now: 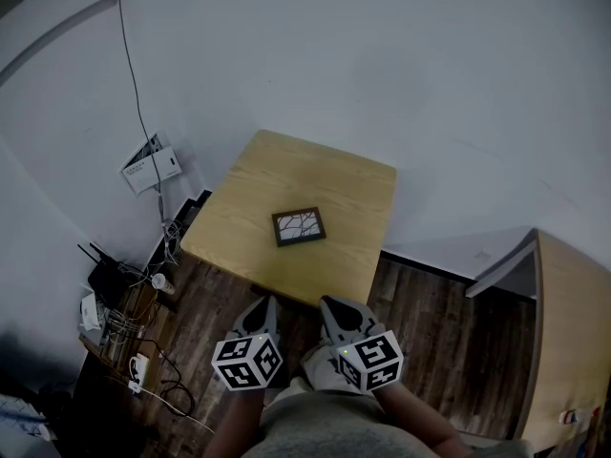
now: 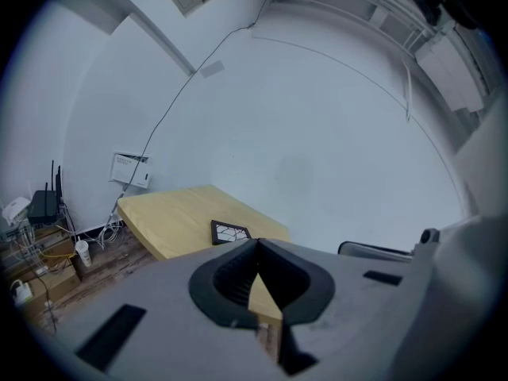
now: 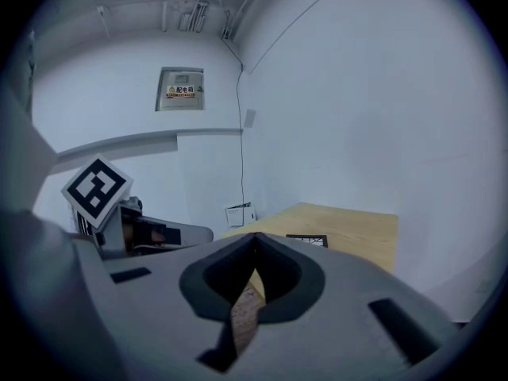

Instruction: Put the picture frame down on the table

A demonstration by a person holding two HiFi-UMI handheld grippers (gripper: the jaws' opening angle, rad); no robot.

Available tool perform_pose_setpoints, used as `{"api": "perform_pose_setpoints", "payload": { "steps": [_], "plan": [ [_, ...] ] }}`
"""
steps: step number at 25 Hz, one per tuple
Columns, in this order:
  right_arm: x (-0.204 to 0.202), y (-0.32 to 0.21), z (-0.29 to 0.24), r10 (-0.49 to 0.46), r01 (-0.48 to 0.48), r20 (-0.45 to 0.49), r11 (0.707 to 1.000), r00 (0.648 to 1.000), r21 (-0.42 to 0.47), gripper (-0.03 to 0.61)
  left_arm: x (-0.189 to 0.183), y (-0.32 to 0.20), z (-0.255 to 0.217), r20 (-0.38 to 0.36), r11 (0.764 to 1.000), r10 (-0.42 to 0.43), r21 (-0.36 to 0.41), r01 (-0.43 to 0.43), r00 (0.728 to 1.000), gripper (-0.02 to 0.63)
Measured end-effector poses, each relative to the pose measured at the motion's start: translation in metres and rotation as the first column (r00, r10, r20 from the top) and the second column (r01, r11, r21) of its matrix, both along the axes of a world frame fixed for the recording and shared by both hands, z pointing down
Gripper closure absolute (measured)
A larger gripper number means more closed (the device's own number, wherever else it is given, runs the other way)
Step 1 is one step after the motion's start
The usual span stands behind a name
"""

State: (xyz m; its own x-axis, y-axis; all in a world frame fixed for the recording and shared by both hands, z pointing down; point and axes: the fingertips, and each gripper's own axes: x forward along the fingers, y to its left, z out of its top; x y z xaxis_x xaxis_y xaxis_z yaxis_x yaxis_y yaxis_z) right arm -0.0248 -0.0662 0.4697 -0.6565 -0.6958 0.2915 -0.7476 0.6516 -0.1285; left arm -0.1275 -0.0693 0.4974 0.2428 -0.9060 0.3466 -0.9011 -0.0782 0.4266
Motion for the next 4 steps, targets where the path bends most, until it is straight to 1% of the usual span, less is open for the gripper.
{"api": "perform_pose_setpoints", "payload": {
  "steps": [4],
  "plan": [
    [-0.0001,-0.0041,0.0007,0.001,-0.001,0.0,1.0,1.0,0.0,0.578,0.0014,-0.0038,-0.0016,0.002,1.0,0.008,0.007,-0.008,1.0,0.611]
  ]
}}
